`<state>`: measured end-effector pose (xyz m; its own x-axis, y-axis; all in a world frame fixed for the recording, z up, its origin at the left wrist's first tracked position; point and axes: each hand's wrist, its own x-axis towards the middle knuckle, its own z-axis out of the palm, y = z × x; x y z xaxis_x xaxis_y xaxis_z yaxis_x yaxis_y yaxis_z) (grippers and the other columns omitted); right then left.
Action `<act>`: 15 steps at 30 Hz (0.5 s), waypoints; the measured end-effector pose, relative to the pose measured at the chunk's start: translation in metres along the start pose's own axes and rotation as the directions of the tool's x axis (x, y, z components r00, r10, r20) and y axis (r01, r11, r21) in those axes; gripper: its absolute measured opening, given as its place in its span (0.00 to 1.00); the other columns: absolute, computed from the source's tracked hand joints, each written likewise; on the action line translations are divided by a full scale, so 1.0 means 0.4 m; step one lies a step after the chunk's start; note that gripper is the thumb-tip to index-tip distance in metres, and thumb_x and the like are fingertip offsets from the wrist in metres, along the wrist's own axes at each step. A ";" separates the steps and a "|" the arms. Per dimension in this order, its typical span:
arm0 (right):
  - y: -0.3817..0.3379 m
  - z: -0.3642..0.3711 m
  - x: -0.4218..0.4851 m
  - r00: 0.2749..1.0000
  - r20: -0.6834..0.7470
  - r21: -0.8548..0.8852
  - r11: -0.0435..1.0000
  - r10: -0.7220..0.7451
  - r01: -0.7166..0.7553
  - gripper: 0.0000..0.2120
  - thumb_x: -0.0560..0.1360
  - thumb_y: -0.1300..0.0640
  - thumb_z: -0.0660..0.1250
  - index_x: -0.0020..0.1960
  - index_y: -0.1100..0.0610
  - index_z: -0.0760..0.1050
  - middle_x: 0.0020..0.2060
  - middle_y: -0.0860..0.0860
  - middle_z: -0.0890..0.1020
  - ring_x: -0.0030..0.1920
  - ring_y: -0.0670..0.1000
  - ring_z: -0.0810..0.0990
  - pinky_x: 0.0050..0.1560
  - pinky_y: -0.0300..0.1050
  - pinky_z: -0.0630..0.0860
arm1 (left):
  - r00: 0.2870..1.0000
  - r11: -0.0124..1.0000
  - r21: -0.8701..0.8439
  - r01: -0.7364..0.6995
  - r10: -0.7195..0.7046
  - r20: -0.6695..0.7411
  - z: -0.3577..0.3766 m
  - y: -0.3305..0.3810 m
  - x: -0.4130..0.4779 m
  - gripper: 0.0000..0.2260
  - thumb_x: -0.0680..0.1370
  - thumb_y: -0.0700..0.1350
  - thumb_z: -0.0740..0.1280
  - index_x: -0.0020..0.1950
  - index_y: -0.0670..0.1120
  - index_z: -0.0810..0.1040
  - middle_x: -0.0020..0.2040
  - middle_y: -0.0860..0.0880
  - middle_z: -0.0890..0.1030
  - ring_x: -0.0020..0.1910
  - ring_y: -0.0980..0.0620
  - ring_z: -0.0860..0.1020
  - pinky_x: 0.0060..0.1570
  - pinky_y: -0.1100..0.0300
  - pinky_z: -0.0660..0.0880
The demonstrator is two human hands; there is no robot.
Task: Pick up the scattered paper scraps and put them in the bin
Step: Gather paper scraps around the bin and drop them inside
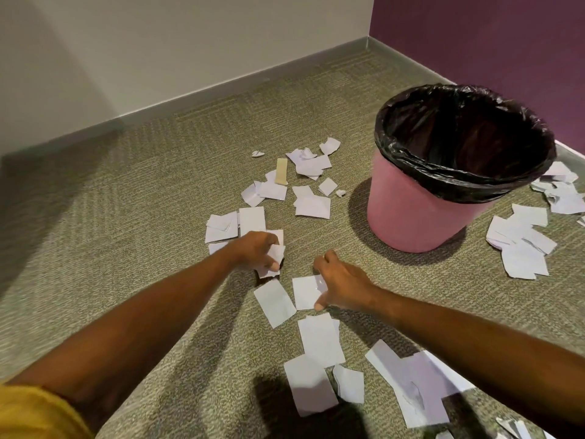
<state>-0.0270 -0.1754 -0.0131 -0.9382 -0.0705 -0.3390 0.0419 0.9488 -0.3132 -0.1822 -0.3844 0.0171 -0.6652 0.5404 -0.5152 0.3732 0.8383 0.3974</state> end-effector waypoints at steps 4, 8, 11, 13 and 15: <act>-0.009 -0.008 0.013 1.000 -0.010 -0.023 1.000 -0.010 0.010 0.39 0.64 0.42 0.87 0.66 0.52 0.70 0.61 0.51 0.73 0.53 0.56 0.81 0.47 0.49 0.78 | 0.990 0.986 0.139 -0.090 0.074 0.120 0.064 -0.003 -0.027 0.20 0.74 0.50 0.82 0.56 0.41 0.80 0.52 0.44 0.80 0.50 0.46 0.77 0.45 0.56 0.69; -0.019 -0.008 0.021 1.000 0.011 -0.011 1.000 -0.017 0.017 0.39 0.64 0.44 0.87 0.66 0.52 0.69 0.60 0.52 0.80 0.57 0.57 0.82 0.49 0.50 0.75 | 0.984 0.972 0.183 -0.144 0.122 0.129 0.091 -0.008 -0.045 0.22 0.70 0.50 0.85 0.52 0.44 0.76 0.54 0.42 0.77 0.52 0.43 0.76 0.46 0.52 0.72; -0.023 -0.011 0.020 0.999 0.039 0.000 1.000 0.003 -0.003 0.38 0.65 0.45 0.86 0.66 0.52 0.69 0.59 0.53 0.83 0.57 0.58 0.83 0.52 0.52 0.78 | 0.976 0.964 0.196 -0.178 0.149 0.157 0.094 -0.007 -0.068 0.40 0.65 0.60 0.86 0.70 0.47 0.74 0.63 0.46 0.73 0.60 0.47 0.75 0.54 0.51 0.76; -0.021 -0.015 0.018 0.999 0.046 0.013 1.000 0.020 -0.021 0.35 0.66 0.45 0.86 0.65 0.51 0.70 0.59 0.52 0.83 0.57 0.58 0.83 0.52 0.51 0.77 | 0.977 0.939 0.284 -0.196 0.162 0.140 0.107 -0.008 -0.078 0.45 0.62 0.65 0.85 0.73 0.52 0.70 0.65 0.48 0.72 0.62 0.47 0.74 0.54 0.49 0.78; -0.016 -0.020 0.015 0.998 0.045 0.026 0.999 0.041 -0.042 0.31 0.69 0.44 0.84 0.63 0.52 0.73 0.57 0.51 0.84 0.55 0.57 0.83 0.49 0.49 0.76 | 0.976 0.906 0.364 -0.216 0.185 0.118 0.126 -0.007 -0.079 0.45 0.63 0.65 0.84 0.74 0.54 0.70 0.65 0.48 0.71 0.62 0.46 0.75 0.48 0.52 0.75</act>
<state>-0.0358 -0.1792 -0.0060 -0.9191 -0.0454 -0.3913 0.0904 0.9425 -0.3217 -0.1298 -0.4003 -0.0062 -0.5033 0.6911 -0.5188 0.7174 0.6688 0.1950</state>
